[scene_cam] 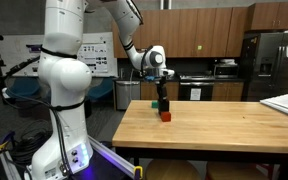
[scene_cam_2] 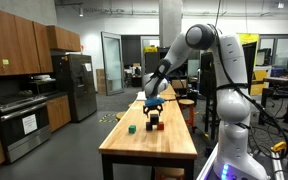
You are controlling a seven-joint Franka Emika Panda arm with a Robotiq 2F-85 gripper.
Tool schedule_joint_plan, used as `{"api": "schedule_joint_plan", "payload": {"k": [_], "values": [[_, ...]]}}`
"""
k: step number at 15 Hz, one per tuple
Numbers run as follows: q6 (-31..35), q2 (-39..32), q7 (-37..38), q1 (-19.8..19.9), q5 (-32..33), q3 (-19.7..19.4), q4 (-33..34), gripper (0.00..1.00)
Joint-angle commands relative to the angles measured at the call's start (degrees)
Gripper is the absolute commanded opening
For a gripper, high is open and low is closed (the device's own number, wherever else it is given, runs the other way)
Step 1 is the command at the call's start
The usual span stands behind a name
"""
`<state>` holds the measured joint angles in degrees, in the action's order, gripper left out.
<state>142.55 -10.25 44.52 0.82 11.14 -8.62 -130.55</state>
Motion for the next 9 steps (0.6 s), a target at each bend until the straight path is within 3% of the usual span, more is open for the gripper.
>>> {"api": "schedule_joint_plan", "payload": {"k": [1, 9], "values": [[-0.1, 0.0, -0.1, 0.0, 0.0, 0.0, 0.1, 1.00], [-4.3, -0.2, 3.8, -1.2, 0.6, 0.1, 3.6, 1.00]]}}
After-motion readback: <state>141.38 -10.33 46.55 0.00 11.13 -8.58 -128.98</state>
